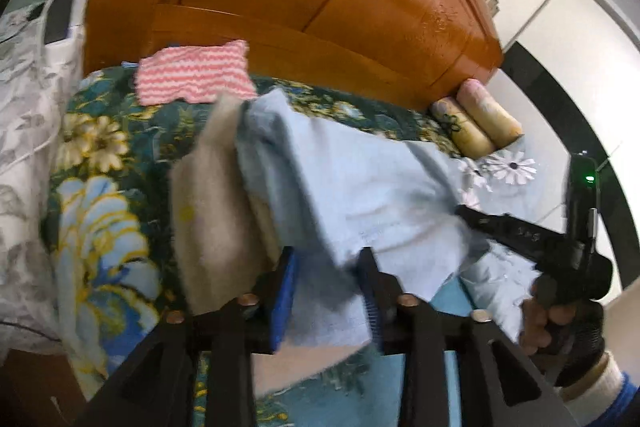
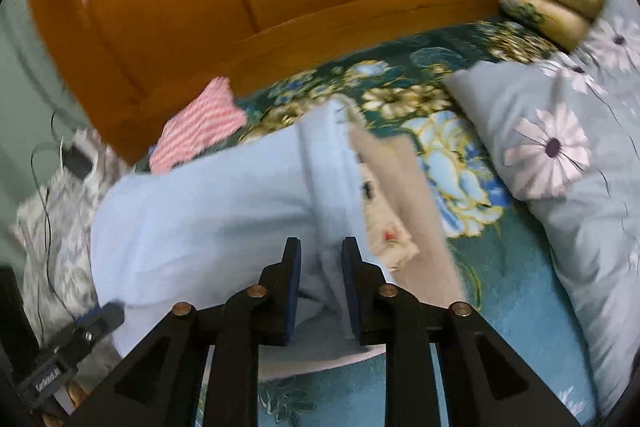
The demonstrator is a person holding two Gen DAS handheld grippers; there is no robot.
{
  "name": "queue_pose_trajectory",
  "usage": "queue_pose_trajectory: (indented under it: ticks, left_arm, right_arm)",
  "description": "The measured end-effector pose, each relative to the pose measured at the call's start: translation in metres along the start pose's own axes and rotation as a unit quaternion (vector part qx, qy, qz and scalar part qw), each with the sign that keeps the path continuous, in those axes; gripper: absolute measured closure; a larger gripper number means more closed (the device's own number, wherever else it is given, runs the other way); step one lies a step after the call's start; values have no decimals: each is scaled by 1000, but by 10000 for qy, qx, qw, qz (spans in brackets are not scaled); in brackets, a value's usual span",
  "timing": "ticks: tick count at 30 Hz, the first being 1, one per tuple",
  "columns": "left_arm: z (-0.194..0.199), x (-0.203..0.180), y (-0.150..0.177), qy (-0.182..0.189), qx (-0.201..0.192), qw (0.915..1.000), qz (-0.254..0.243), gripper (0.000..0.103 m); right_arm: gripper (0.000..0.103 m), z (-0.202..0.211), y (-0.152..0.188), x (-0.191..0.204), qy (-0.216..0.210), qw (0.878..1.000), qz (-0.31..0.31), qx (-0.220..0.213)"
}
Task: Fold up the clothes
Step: 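Carry the shirt with both grippers onto the beige and pink blanket stack, then open both grippers and pull them back from the stack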
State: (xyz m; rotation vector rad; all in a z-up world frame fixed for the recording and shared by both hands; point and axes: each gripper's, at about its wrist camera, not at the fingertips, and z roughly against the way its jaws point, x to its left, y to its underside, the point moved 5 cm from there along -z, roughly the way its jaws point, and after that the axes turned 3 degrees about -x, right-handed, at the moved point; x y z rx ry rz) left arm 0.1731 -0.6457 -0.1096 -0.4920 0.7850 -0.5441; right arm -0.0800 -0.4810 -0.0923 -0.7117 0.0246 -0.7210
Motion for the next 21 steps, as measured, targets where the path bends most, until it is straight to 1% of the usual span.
queue_pose_trajectory:
  ticks: [1, 2, 3, 4, 6, 8, 10, 12, 14, 16, 18, 19, 20, 21]
  left_arm:
    - [3, 2, 4, 17, -15, 10000, 86, 56]
    - [6, 4, 9, 34, -31, 9998, 172, 56]
    - [9, 6, 13, 50, -46, 9996, 258, 56]
    - [12, 6, 17, 41, -80, 9995, 294, 56]
    - [20, 3, 26, -80, -164, 9996, 214, 55]
    - [26, 2, 39, -198, -170, 9994, 209, 55]
    - [29, 2, 53, -185, -155, 9993, 273, 55]
    - [26, -1, 64, -141, -90, 9996, 227, 51]
    - [22, -5, 72, -201, -19, 9998, 90, 49]
    - [18, -8, 78, -262, 58, 9996, -4, 44]
    - [13, -10, 85, -324, 112, 9994, -62, 32]
    - [12, -11, 87, -385, 94, 9992, -81, 29]
    - [11, -10, 90, -440, 65, 9990, -105, 23]
    - [11, -10, 92, -486, 21, 9987, -134, 21]
  right_arm:
    - [75, 3, 0, -8, 219, 9997, -59, -61]
    - [73, 6, 0, -17, 387, 9991, -144, -106]
    - [69, 7, 3, -24, 412, 9988, -243, -99]
    - [69, 8, 11, -22, 387, 9990, -225, -70]
    - [69, 9, 26, -19, 339, 9992, -189, -10]
    - [69, 10, 41, -16, 291, 9994, -153, 49]
    - [68, 11, 56, -13, 242, 9996, -117, 109]
    - [67, 12, 71, -10, 194, 9996, -82, 169]
    - [64, 13, 86, -7, 145, 9996, -46, 228]
    - [58, 14, 101, -4, 96, 9995, -10, 288]
    - [54, 9, 114, -1, 32, 9993, -53, 372]
    - [53, 6, 120, 1, 11, 9991, -107, 411]
    - [53, 3, 125, 1, 10, 9990, -187, 416]
    - [48, 2, 129, 2, -27, 9989, -263, 395]
